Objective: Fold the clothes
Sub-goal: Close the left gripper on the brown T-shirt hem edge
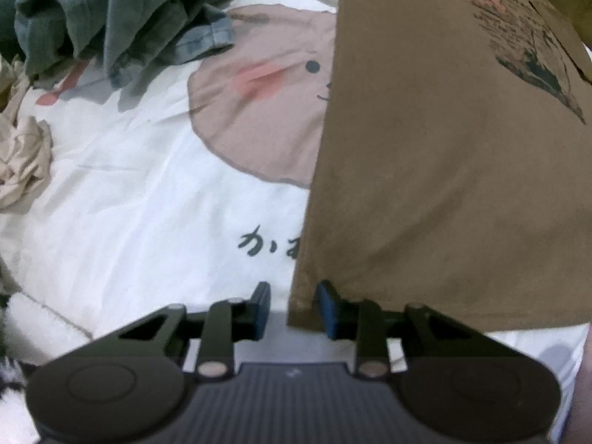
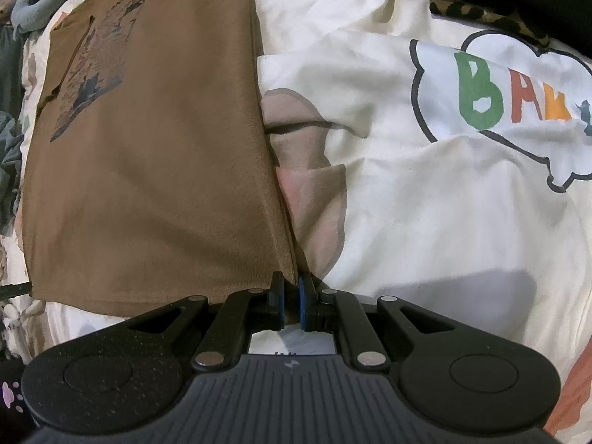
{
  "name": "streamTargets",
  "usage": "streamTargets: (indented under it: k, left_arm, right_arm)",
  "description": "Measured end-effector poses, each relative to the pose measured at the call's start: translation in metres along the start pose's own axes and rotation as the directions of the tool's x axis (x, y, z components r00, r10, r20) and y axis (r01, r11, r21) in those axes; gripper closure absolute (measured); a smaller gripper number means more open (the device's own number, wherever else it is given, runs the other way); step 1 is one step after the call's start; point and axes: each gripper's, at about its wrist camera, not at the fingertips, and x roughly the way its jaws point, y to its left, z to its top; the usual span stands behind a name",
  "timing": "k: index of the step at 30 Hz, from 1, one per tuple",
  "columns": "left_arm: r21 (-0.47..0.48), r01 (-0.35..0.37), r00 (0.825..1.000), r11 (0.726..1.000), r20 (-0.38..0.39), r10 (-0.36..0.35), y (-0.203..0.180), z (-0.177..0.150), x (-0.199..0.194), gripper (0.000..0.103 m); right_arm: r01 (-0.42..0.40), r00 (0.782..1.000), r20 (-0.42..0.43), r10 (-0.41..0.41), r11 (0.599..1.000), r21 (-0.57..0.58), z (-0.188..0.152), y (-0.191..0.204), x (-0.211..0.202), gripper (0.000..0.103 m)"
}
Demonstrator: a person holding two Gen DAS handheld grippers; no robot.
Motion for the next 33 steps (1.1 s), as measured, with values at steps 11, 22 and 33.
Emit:
streamTargets:
  k: [11,22,33]
  left_arm:
    - [-0.075,0.03,0.999,0.997,-0.01,-0.031,-0.003,-0.004,-0.01,0.099]
    - [-0.087,0.059,0.998,0.994,0.037,-0.056,-0.001,-0.011,-0.06,0.1]
    - [-0.056,0.095,0.993,0.994,0.076,-0.09,-0.002,-0.007,-0.064,0.1]
  right_arm:
    - [0.02,1.0,-0.006,-0.02,1.0,-0.018,0.005,0.005,-0.004,0.098]
    - [0.022,0.999,0.026,-0.021,0.998,-0.055,0.011,0.011,-0.038,0.099]
    - [0.014,0.998,0.063,-0.009,0.997,-0.072,0.011,0.008,-0.081,0.099]
